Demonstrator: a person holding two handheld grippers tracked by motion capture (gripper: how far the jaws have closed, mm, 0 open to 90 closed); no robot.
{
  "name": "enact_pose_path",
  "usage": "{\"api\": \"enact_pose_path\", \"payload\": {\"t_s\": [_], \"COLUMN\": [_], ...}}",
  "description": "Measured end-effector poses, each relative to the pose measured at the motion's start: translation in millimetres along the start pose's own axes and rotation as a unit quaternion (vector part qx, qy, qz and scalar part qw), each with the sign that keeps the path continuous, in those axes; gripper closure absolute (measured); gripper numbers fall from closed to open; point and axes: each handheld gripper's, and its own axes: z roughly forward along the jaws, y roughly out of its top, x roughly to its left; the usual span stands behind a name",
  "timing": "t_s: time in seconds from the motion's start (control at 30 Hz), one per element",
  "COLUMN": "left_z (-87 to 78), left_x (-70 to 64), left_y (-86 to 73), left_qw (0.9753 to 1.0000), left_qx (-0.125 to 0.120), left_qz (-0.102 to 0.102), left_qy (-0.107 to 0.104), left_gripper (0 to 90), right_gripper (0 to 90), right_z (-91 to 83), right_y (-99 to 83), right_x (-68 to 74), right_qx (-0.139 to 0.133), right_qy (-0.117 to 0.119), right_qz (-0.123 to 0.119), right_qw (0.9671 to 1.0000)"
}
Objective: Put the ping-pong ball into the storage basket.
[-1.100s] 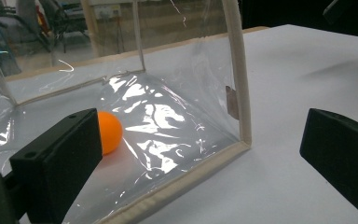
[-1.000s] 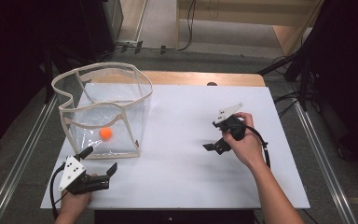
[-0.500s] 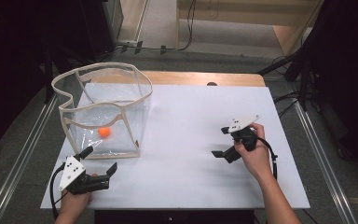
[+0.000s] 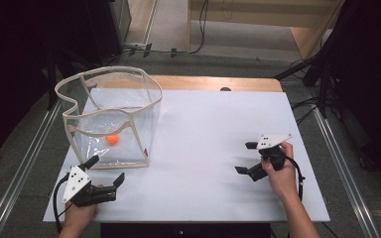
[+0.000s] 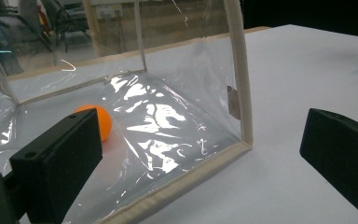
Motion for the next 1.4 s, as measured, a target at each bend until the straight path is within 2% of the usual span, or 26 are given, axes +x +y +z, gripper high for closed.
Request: {"api": "enact_pose_path", "payload": {"t_s": [0.1, 0.3, 0.57, 1.07, 1.4], "left_z": [-0.1, -0.1, -0.1, 0.1, 0.3], "left_x": [0.1, 0.0, -0.3, -0.6, -0.9], "left_y": [0.0, -0.1, 0.0, 0.0, 0.0], "left_qw": [1.0, 1.0, 1.0, 1.0, 1.0], "left_qx": [0.0, 0.0, 0.001, 0.002, 0.002], "left_qz": [0.0, 0.001, 0.002, 0.002, 0.002], "left_qy": [0.001, 0.001, 0.001, 0.002, 0.004], "left_gripper": [0.0, 0.0, 0.0, 0.0, 0.0], "right_gripper": [0.0, 0.0, 0.0, 0.0, 0.0], "right_z": [-2.8, -9.7, -20.1, -54.2, -66.8], "right_y": [-7.5, -18.8, -34.0, -57.8, -73.1], "right_x": [-0.1, 2.2, 3.5, 7.0, 6.7], "right_qx": [-0.007, -0.018, -0.032, -0.059, -0.068], "right_qy": [0.0, -0.009, -0.011, -0.03, -0.04], "right_qz": [0.009, 0.007, 0.02, 0.041, 0.055], "right_qw": [0.9999, 0.9998, 0.9992, 0.997, 0.9954]}}
